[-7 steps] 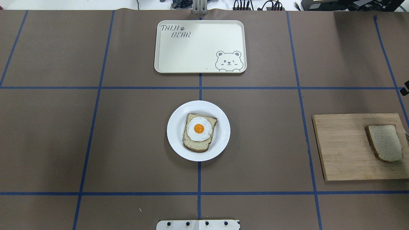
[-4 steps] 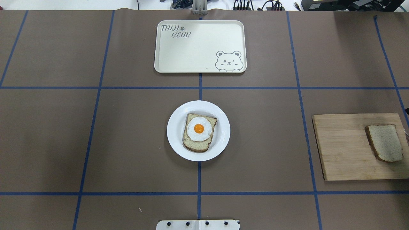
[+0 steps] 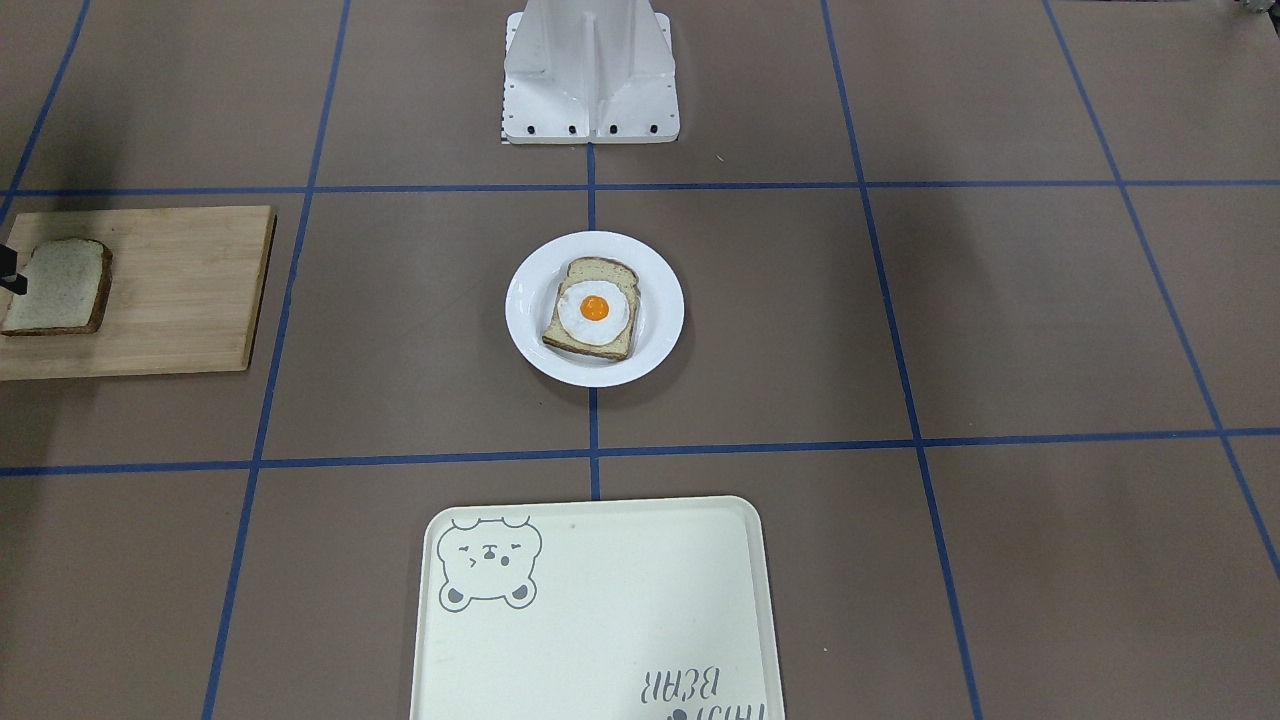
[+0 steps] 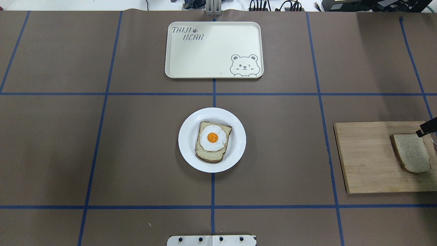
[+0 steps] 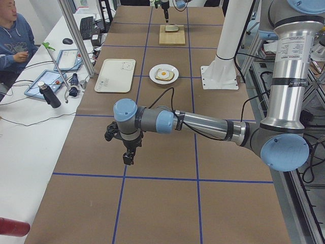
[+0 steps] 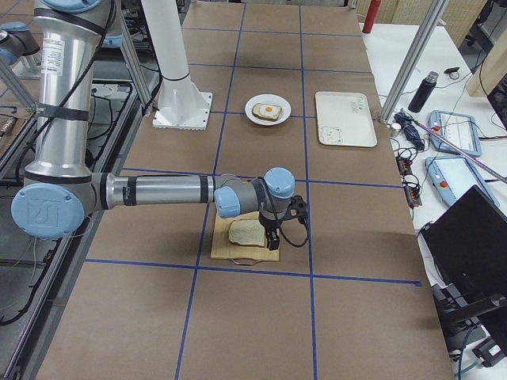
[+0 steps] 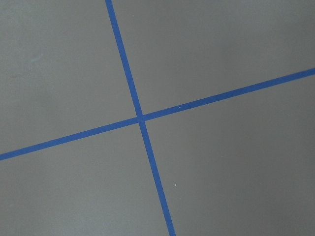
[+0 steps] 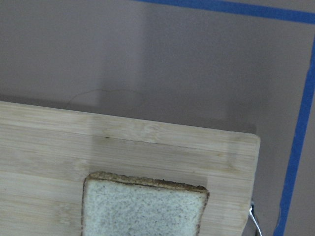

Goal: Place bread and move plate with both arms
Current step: 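Close the right gripper on the bread slice's edge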

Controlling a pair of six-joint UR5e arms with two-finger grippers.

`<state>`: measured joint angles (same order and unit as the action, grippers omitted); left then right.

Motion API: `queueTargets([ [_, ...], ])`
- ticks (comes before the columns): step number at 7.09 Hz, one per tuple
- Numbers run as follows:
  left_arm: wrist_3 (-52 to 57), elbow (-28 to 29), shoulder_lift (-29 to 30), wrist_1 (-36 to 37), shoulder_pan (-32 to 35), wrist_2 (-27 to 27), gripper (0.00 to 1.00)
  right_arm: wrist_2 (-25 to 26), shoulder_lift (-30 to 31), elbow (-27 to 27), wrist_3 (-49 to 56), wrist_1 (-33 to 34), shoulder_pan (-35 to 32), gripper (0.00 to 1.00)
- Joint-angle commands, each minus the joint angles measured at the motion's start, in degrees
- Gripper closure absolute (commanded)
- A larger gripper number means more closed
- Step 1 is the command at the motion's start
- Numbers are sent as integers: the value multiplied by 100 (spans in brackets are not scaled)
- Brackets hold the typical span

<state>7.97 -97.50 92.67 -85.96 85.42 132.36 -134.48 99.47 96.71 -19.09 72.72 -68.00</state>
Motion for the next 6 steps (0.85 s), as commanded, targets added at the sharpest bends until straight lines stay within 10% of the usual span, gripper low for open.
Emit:
queueTargets([
  [1,-6,3,5,0,1,0,1,105,29,-231,-157,-64,93,1],
  [6,-6,-41,5,0,1,0,1,107,-6,-627,-218,-803,155,11],
])
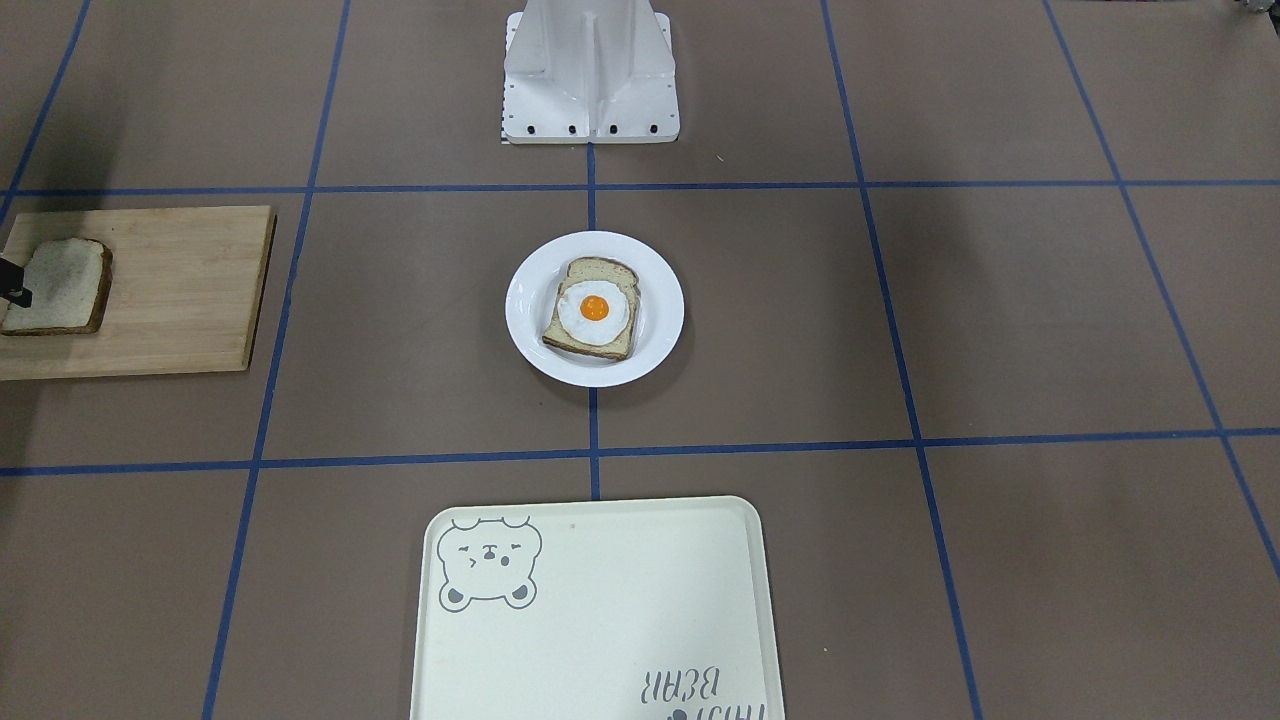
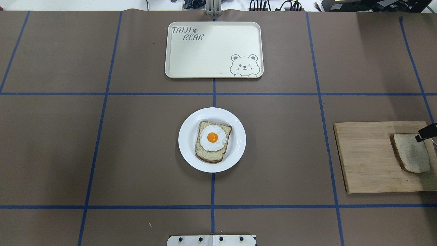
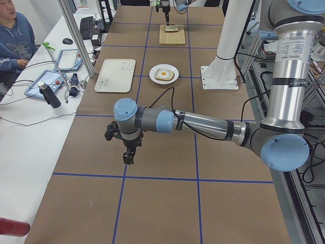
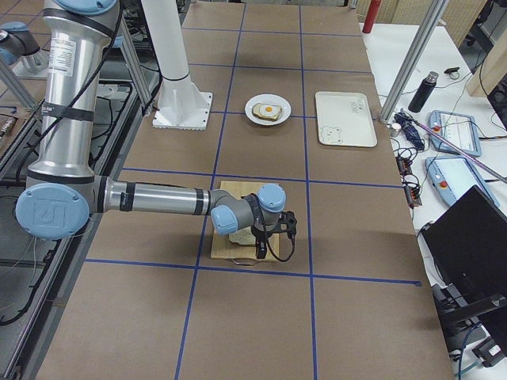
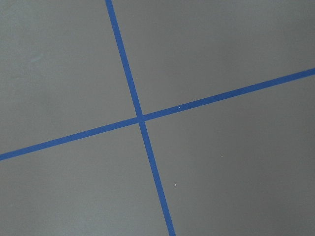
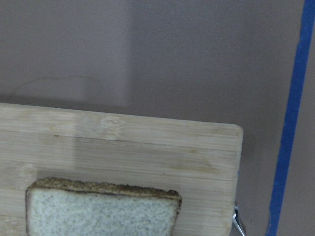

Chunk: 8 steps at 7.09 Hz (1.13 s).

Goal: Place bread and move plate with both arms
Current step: 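Close the right gripper on the bread slice's edge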

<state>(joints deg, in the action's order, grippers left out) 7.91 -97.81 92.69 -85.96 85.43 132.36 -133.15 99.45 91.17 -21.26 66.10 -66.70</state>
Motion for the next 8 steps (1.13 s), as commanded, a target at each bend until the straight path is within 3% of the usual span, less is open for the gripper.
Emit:
queueTargets([
  [1,0,-1,4,0,0,0,1,-44,-4,-73,-1,-176,25,12],
  [2,0,-19,-5,0,0,0,1,-122,-4,-99,-1,-176,51,23],
  [3,0,-19,4,0,0,0,1,-219,-13,-134,7,-202,60,23],
  [5,0,-19,4,0,0,0,1,-255,-13,-196,-1,-326,69,50],
  [6,0,-19,-5,0,0,0,1,-255,-22,-222,-1,-334,69,58],
  [7,0,-19,4,0,0,0,1,-264,-22,-249,7,-334,69,59],
  [8,9,-28,4,0,0,0,1,-272,-31,-266,8,-326,69,65],
])
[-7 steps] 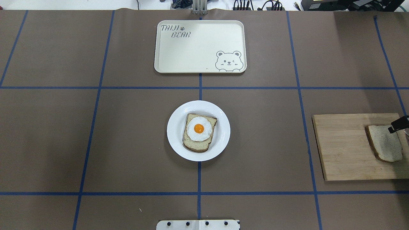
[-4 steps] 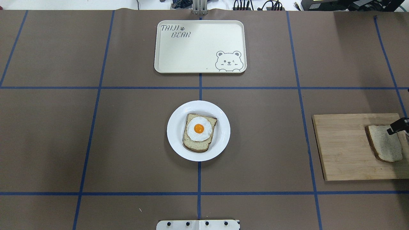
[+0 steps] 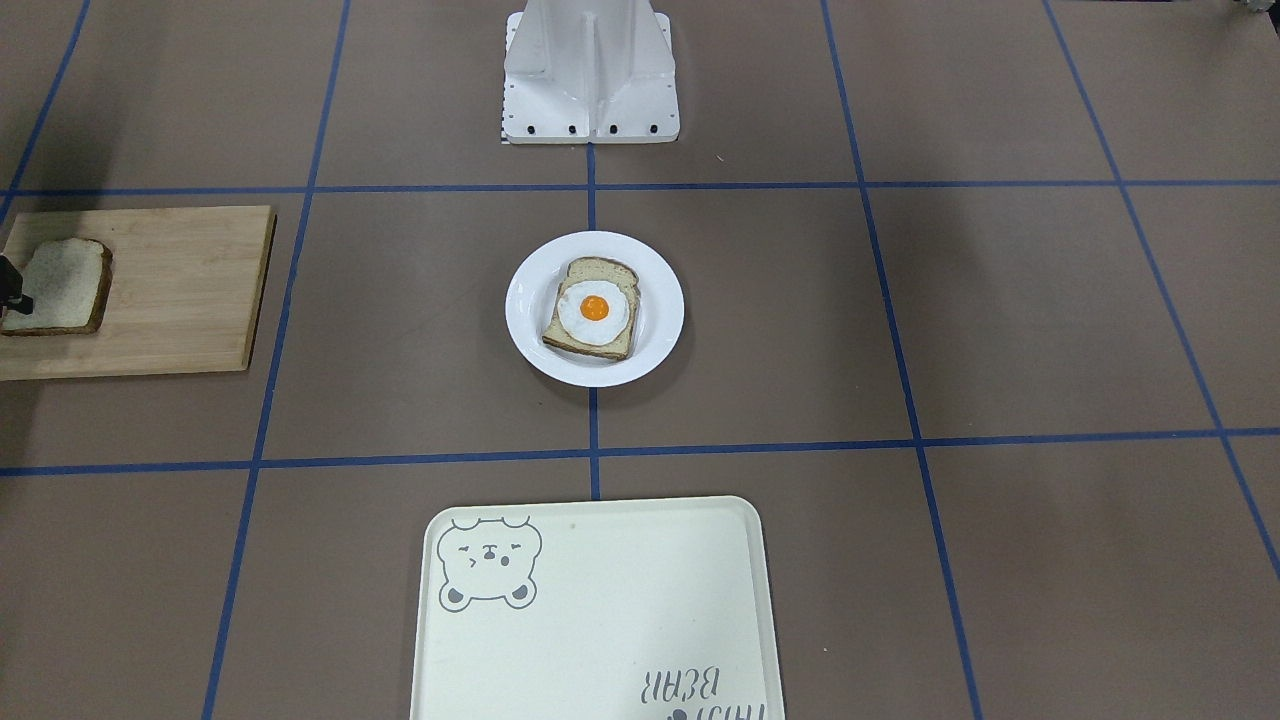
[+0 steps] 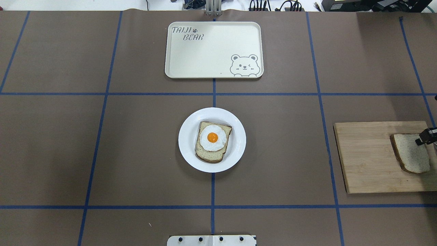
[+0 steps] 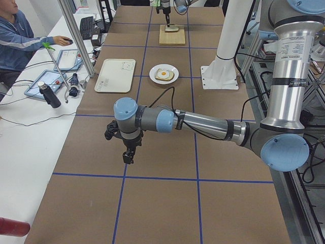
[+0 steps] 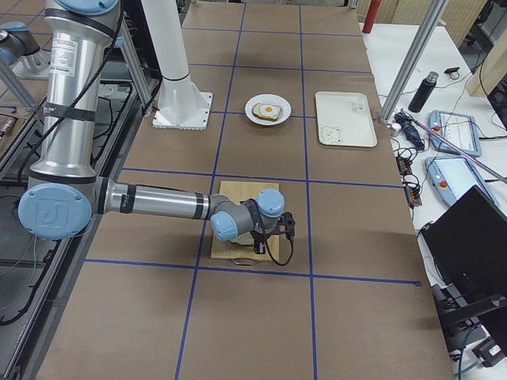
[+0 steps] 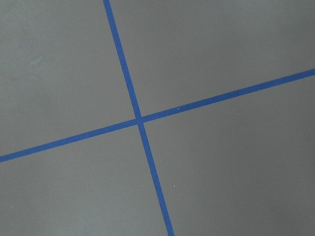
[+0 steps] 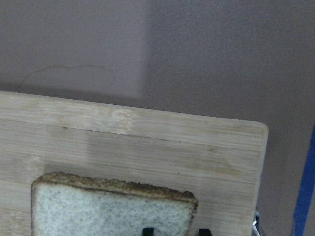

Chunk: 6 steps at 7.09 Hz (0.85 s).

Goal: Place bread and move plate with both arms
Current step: 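Close the right gripper on the bread slice's edge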

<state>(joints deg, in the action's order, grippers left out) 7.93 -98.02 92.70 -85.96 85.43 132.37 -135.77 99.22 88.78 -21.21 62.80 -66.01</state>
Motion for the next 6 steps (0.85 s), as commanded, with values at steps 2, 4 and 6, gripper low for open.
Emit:
queueTargets([
  [2,7,11,-6,9,0,244,1,-142,-17,-132,12,-5,0,81],
  [4,7,-7,-6,9,9,246,1,-230,-43,-116,12,-14,-8,100],
  [6,7,-7,-6,9,9,246,1,-414,-26,-10,12,-23,-26,100],
])
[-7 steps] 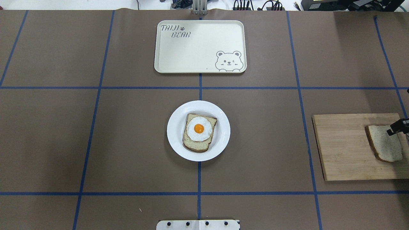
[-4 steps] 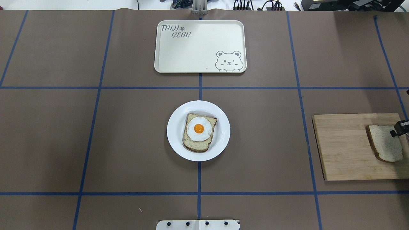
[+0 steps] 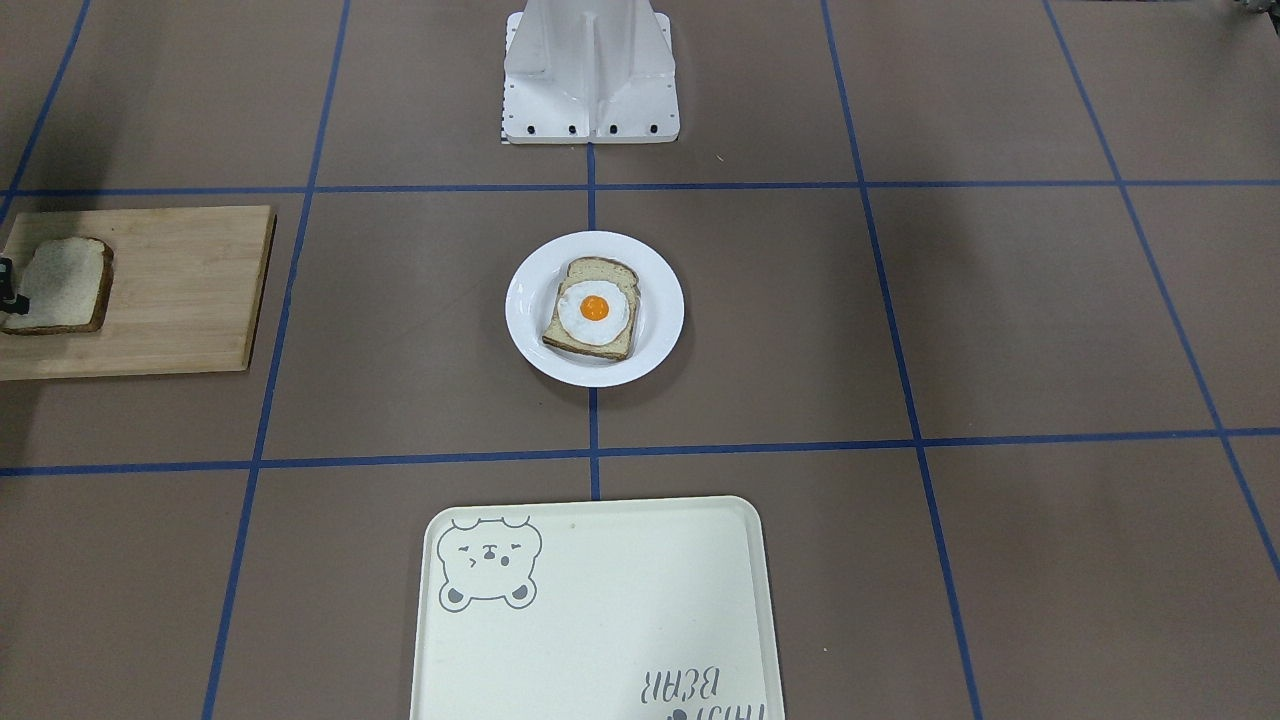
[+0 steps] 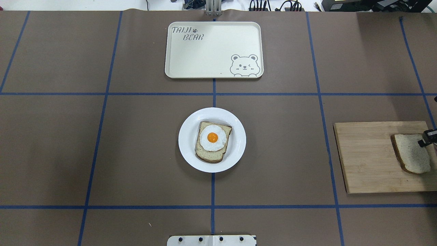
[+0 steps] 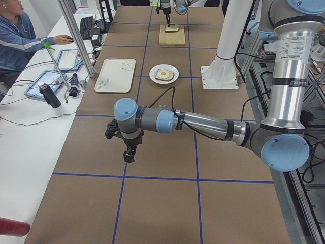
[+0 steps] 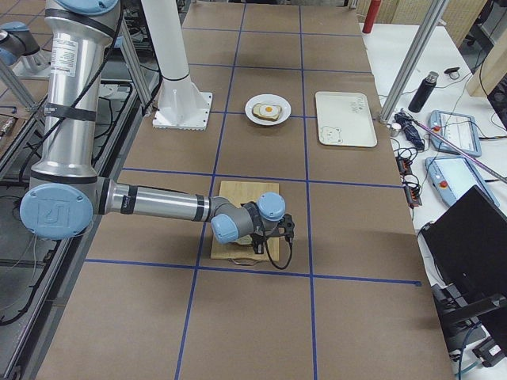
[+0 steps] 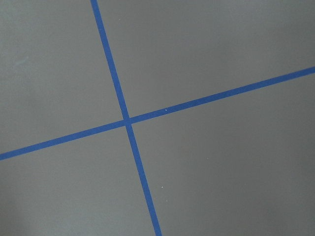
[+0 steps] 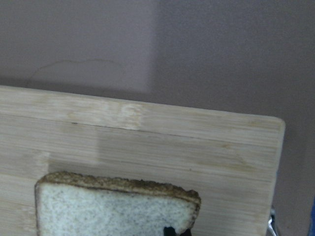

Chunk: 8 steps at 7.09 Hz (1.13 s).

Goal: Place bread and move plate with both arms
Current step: 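Close the right gripper on the bread slice's edge, then lift the bread slice with the right gripper and carry it over the plate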

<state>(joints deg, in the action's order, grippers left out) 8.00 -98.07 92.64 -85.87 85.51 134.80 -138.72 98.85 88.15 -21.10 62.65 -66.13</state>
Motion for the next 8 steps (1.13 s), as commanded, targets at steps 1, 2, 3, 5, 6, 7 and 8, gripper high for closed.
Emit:
queueTargets([
  [1,0,-2,0,9,0,3,1,-259,-24,71,0,2,-14,100],
  [2,0,-2,0,9,0,11,1,-696,-50,280,-17,71,-196,100],
  [3,-9,-2,0,18,-8,11,1,-1292,-59,438,-26,81,-372,100],
  [5,-18,-1,0,26,0,213,1,-1893,-792,510,-1074,81,-383,100],
  [6,-18,7,-9,44,-8,231,1,-2165,-1415,493,-1899,81,-374,100],
  [7,-9,33,-17,53,0,370,1,-2298,-2022,501,-2812,72,-209,100],
  [8,-26,7,-18,79,0,424,1,-2204,-2733,449,-3926,37,393,100],
])
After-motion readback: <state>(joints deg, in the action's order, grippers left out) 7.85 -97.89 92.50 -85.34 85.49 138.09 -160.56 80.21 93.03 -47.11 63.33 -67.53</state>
